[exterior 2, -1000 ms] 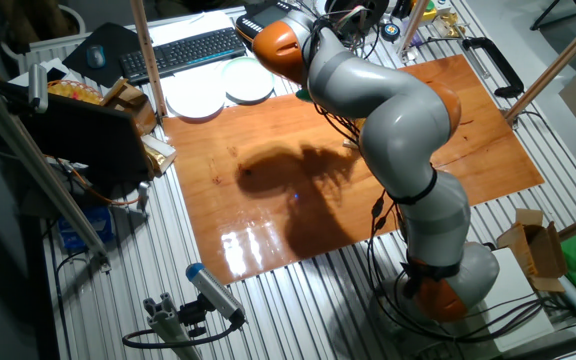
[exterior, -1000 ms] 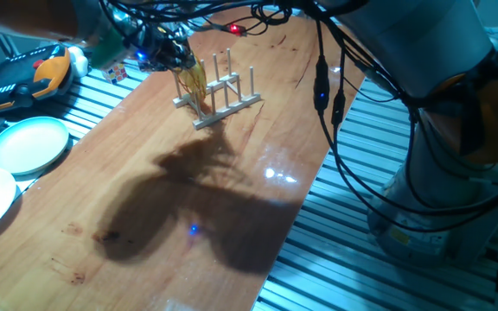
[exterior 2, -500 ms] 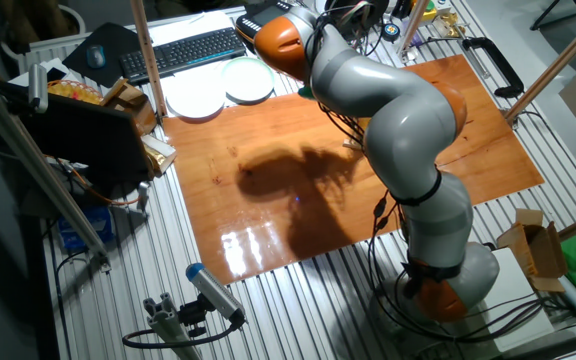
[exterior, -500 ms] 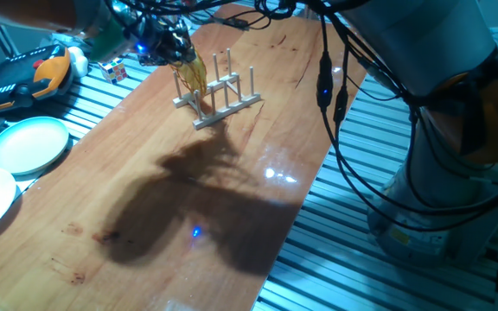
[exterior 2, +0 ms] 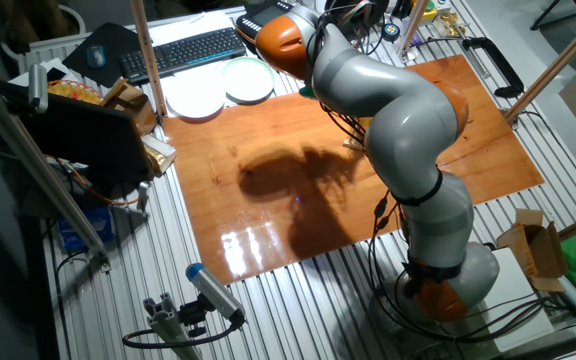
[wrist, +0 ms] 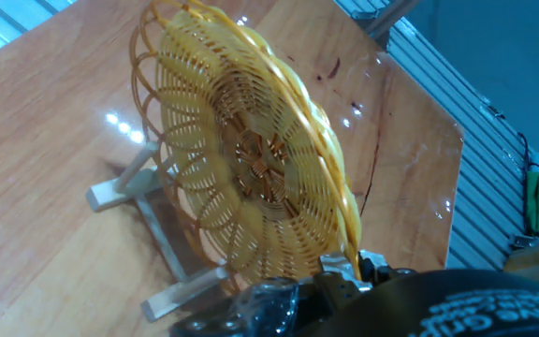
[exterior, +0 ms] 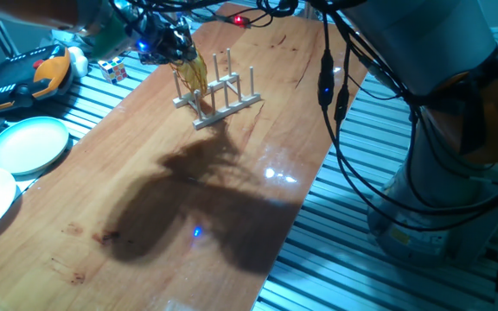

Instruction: Take the dish off the dish rack

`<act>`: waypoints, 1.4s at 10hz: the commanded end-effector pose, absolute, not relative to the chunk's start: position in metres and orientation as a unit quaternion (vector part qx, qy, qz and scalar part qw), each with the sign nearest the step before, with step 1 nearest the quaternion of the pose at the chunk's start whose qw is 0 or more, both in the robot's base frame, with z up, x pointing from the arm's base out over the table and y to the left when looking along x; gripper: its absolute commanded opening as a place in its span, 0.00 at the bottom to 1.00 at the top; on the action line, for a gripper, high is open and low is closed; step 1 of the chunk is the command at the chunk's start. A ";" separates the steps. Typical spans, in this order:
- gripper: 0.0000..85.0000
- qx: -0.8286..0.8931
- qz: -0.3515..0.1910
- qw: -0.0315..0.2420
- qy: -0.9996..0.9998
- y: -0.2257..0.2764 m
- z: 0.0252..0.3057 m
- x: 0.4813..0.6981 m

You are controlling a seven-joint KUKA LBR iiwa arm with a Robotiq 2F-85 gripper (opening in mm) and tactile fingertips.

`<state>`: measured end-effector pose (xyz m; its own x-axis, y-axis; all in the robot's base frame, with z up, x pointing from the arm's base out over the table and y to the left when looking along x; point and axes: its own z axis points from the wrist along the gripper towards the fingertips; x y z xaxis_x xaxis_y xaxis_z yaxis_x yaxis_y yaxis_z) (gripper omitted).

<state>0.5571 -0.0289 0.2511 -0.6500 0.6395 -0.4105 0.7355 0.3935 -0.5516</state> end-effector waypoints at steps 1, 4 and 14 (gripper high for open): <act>0.01 0.413 -0.368 0.069 0.830 -0.029 0.251 0.557; 0.01 0.417 -0.358 0.078 0.832 -0.029 0.251 0.557; 0.01 0.415 -0.393 0.085 0.816 -0.028 0.285 0.555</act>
